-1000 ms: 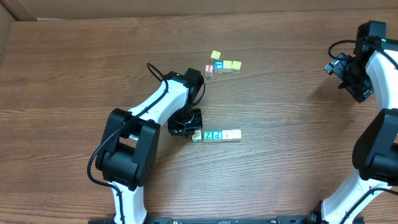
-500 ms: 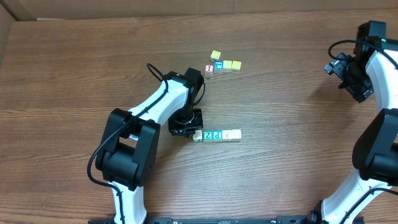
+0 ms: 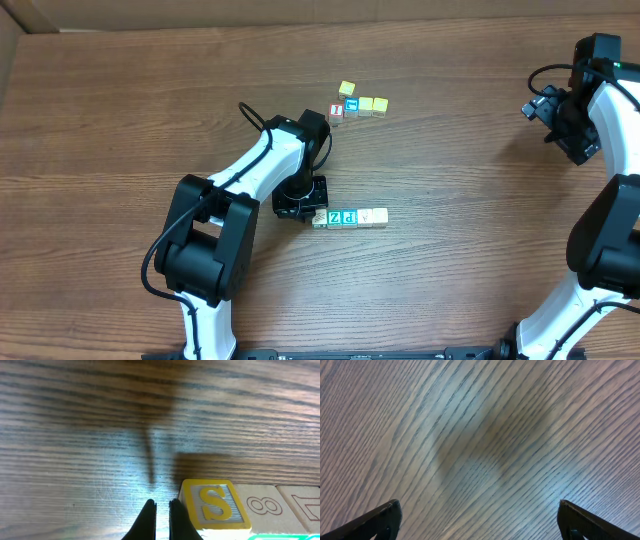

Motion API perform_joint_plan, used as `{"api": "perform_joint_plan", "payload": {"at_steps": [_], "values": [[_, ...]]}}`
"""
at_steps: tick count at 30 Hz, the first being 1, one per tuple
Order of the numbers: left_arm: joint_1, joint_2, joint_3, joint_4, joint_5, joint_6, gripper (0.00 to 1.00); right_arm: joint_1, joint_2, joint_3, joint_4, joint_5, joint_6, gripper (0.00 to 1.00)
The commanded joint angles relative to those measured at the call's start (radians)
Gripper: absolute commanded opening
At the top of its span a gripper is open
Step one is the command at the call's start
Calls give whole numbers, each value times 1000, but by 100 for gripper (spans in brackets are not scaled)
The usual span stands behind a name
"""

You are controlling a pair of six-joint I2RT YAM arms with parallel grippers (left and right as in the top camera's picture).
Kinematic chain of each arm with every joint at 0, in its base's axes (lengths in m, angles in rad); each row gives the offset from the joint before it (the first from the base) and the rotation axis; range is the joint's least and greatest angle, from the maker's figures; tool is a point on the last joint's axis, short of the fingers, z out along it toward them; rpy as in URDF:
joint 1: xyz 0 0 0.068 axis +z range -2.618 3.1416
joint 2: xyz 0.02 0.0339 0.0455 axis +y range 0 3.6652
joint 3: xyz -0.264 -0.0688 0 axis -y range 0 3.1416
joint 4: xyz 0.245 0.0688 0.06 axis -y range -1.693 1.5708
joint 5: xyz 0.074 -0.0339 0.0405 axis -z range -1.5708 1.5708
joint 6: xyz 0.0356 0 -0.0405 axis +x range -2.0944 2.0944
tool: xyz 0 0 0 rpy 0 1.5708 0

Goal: Flip 5 blocks

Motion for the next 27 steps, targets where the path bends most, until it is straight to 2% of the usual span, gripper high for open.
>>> {"api": "perform_joint_plan", "payload": {"at_steps": [1,7,14,20,27], "values": [[-5,-24,-9,4,10,42,4,0,-27,17,1,10,-4,100],[3,-27,12,-14,-45,41,4,0,-27,17,1,10,-4,100],[66,-106,126,-95,-134,37,4,0,-27,17,1,10,-4,100],[156,-227,159,-100,-93,39,4,0,-27,17,1,10,-4,100],[169,-261,142,-152,-80,92,4,0,-27,17,2,11,-4,100]]}}
